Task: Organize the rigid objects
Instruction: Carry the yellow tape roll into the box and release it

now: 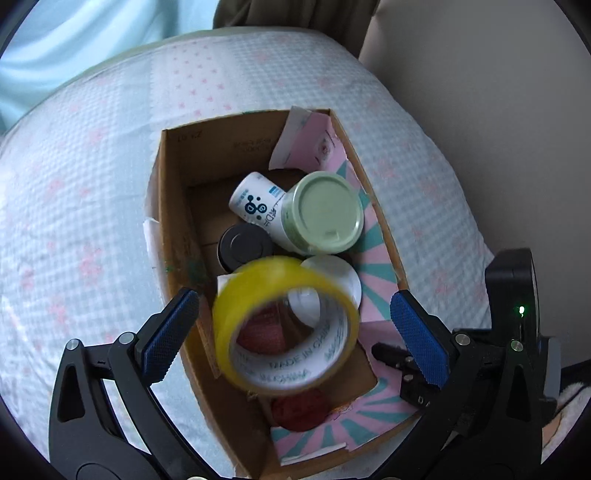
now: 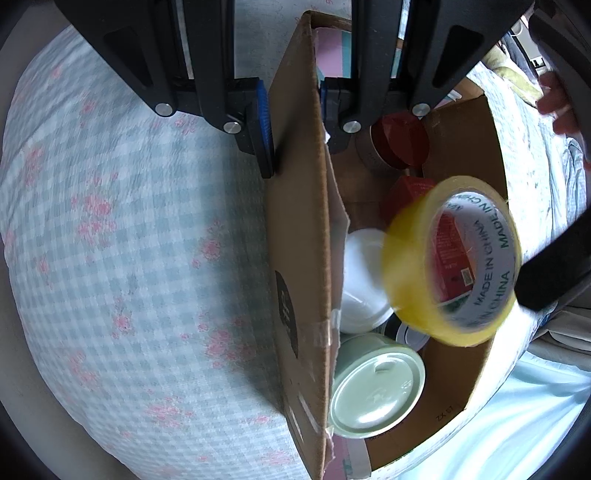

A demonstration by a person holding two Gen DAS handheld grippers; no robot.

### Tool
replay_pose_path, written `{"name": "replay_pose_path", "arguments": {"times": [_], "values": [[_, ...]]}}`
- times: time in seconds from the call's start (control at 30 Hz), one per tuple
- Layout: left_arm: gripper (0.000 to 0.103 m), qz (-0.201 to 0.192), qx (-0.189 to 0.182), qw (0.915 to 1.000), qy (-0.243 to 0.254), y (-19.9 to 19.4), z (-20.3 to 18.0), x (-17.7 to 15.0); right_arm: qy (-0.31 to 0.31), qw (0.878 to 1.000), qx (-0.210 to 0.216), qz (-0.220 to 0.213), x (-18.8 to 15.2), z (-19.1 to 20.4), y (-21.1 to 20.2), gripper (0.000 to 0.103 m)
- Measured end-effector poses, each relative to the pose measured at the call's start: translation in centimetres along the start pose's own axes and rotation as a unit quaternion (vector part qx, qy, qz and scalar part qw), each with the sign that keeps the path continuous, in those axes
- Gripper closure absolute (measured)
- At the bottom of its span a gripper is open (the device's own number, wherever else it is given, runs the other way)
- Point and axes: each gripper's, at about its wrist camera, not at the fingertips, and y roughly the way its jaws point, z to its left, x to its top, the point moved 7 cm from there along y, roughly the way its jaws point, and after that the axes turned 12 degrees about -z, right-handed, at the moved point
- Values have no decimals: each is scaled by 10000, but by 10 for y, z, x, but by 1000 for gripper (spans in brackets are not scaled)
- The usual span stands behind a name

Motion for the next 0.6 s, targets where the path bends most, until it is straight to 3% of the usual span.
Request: {"name": "replay_pose_path", "arguments": {"times": [0.1, 0.23, 0.6], "values": [[1, 308, -2, 9991, -290, 6, 9, -9, 2, 10000, -1, 9, 2, 0, -3, 85], [1, 463, -493, 9962, -552, -2, 4, -17, 21, 10000, 4, -1, 3, -1, -3, 85], [1, 115, -212, 9982, -551, -53, 24, -2, -49, 9999, -104, -82, 13, 3, -20, 85]]}}
